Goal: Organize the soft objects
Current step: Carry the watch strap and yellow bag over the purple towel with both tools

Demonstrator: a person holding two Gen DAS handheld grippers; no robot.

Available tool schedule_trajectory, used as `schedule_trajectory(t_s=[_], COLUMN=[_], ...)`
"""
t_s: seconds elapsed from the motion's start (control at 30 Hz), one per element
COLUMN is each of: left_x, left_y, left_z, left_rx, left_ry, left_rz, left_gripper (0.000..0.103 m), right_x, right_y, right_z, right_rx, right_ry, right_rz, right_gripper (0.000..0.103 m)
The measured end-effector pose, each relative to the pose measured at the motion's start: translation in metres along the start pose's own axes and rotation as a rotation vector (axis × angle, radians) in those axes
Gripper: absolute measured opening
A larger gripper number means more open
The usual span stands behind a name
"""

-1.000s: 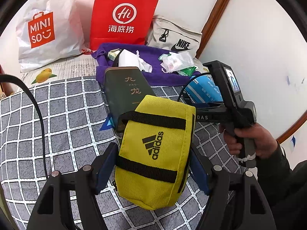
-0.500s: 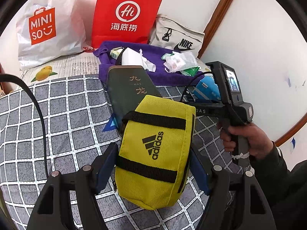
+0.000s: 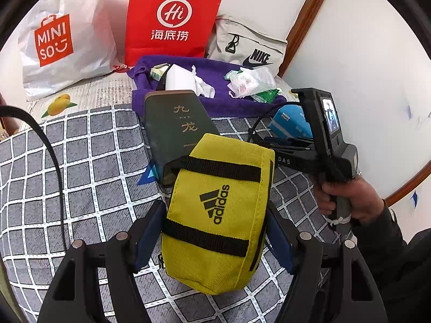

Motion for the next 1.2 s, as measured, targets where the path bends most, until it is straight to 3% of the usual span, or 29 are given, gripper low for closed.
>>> schedule_trajectory(t_s=[0.17,0.77,0.97,1.2], left_x=[0.007,0.036,0.043,0.038], left_y=[0.005,0.046,0.069,0.089], left_z=[0.005,0.004,-0.009,-0.022], left_rx=[0.004,0.055,0.065,0.068], left_ry=[0.023,0.078,0.084,0.111], left_rz=[-0.001,0.014,0.021,0.051], left_gripper=[0.071,0.07,0.07,0.07], right_x=[0.006,0.043,0.06,0.09], right_y=[-0.007,-0.001,0.012,0.028], right_z=[0.01,0.083,0.102,0.107], right_rx=[-0.02,0.09,0.126,0.14], right_ry=[0.066,0.116,0.121,0.067], right_rz=[-0.023,-0.004,0.019,0.02], right_gripper=[0.024,0.024,0.024,0.024])
Point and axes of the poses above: each gripper's, at about its wrist camera, not at the fingertips, and z roughly against the way its jaws point, x to its right, y to its top, the point moved 1 cm from there along -z, roughly the way its jaws point, and after that the axes turned 4 degrees about -y, right-handed, at the moved point
